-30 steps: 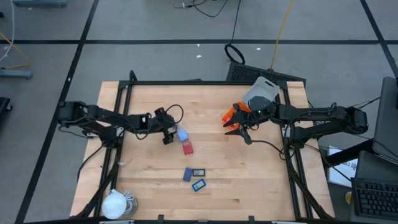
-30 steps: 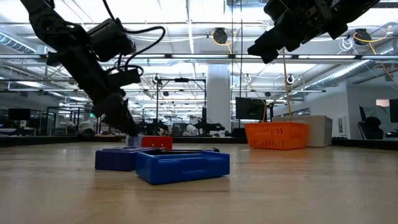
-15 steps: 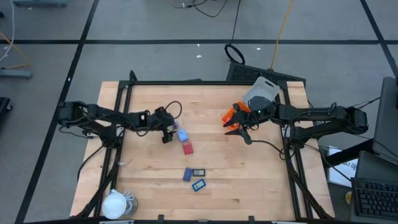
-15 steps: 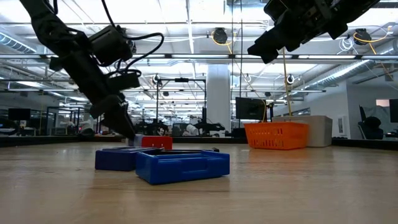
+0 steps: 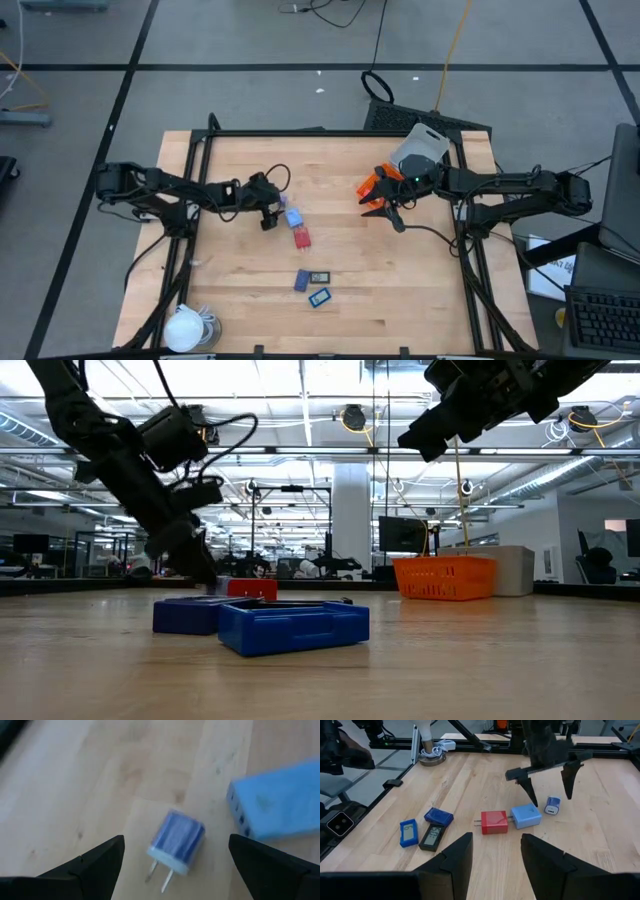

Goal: Pick & Place Office items
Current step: Put the dark blue charger adapter into the orange bin

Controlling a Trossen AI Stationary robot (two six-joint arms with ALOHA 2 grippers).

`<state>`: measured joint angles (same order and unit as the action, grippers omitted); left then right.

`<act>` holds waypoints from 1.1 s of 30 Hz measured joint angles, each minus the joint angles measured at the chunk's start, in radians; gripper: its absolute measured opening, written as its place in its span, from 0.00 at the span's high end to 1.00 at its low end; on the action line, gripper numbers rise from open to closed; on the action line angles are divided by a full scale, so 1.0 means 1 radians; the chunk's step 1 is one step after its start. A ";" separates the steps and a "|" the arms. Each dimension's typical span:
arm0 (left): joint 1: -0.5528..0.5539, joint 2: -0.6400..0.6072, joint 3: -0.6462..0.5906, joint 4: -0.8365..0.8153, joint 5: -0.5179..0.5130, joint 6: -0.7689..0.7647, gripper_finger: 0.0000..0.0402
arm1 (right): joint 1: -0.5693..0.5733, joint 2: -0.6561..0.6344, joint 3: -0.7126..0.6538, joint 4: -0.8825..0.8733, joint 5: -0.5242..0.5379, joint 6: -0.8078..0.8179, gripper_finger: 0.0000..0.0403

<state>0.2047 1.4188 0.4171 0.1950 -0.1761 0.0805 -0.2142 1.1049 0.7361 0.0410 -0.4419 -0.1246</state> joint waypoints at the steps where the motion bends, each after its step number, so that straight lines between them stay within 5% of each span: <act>1: 0.000 0.011 -0.001 -0.006 0.000 0.013 0.10 | 0.000 0.000 0.000 0.000 0.000 0.000 0.61; 11: 0.000 0.124 0.002 0.148 0.021 0.030 0.11 | 0.000 0.000 0.000 0.000 0.000 0.000 0.61; 24: -0.007 0.125 0.002 0.093 0.045 -0.073 0.42 | 0.000 0.000 0.000 -0.004 0.000 0.000 0.61; 33: -0.031 0.125 0.002 0.057 0.050 -0.163 0.51 | 0.000 0.000 0.000 -0.007 0.000 0.000 0.61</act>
<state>0.1741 1.5436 0.4194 0.2517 -0.1262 -0.0826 -0.2142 1.1049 0.7361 0.0341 -0.4419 -0.1246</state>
